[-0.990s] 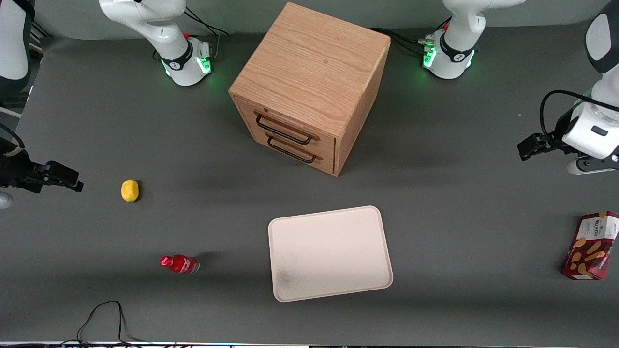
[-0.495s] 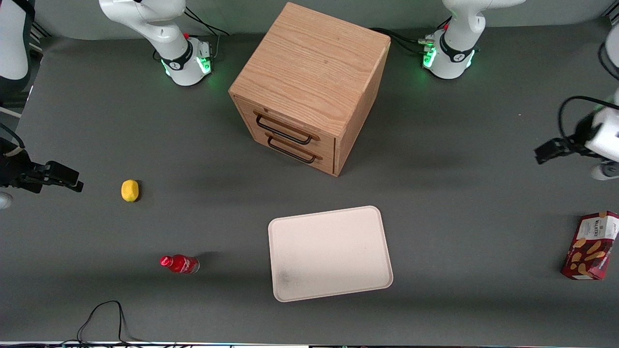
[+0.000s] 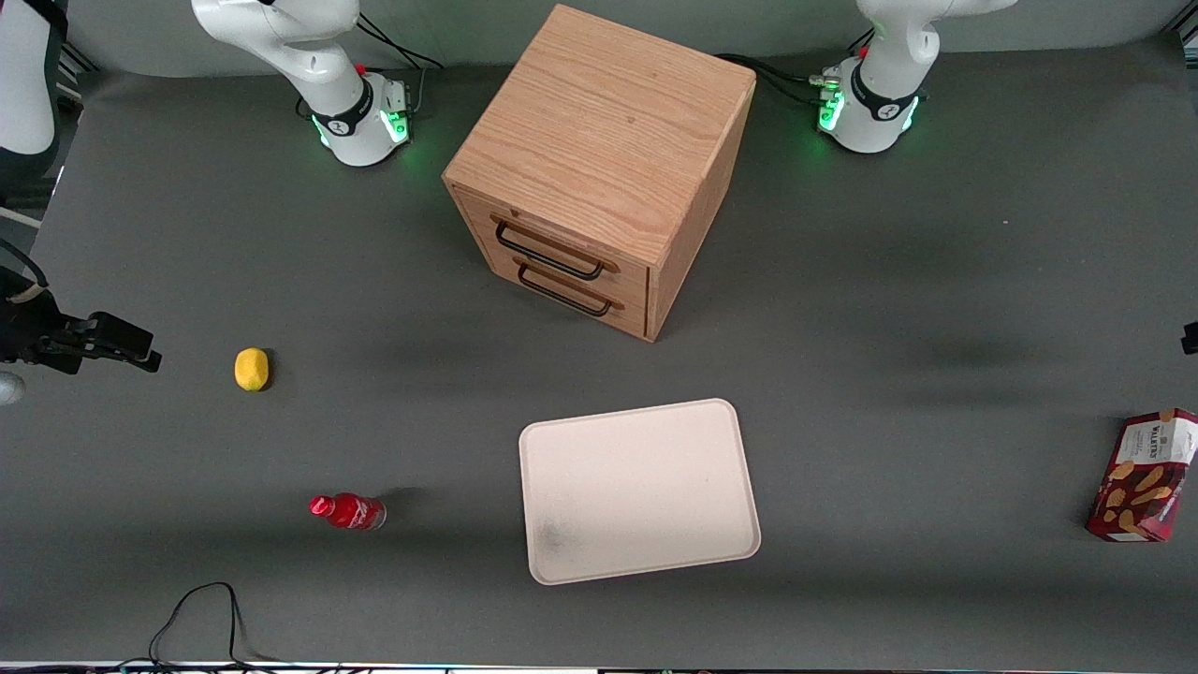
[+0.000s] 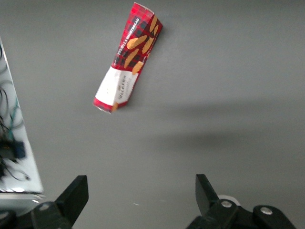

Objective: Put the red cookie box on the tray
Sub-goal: 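Move the left gripper toward the red tartan shortbread box, then lower the open left gripper around the shortbread box and close it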

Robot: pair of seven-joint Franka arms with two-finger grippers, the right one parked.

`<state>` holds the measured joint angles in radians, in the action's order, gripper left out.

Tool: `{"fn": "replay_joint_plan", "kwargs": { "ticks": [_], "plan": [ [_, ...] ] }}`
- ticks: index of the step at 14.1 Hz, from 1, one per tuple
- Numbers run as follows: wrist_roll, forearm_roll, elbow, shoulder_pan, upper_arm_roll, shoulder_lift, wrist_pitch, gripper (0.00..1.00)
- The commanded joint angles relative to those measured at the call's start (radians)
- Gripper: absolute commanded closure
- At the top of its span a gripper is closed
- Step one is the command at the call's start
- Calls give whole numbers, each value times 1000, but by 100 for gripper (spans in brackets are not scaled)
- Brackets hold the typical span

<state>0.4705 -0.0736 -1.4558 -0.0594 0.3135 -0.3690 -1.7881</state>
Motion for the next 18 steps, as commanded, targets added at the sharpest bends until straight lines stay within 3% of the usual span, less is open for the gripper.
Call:
{"fn": "replay_joint_plan", "kwargs": {
  "ticks": [1, 4, 8, 10, 13, 16, 17, 18],
  "plan": [
    [266, 96, 149, -5, 70, -171, -28, 0],
    [590, 236, 152, -45, 91, -272, -147, 0],
    [758, 273, 175, -89, 81, -375, -262, 0],
    [800, 291, 180, -92, 78, -416, -316, 0],
    [810, 418, 233, -100, 78, -508, -344, 0],
    [826, 436, 267, -103, 72, -564, -404, 1],
    [826, 440, 267, -105, 70, -564, -405, 6],
    [826, 440, 267, -105, 70, -571, -407, 26]
  ]
}}
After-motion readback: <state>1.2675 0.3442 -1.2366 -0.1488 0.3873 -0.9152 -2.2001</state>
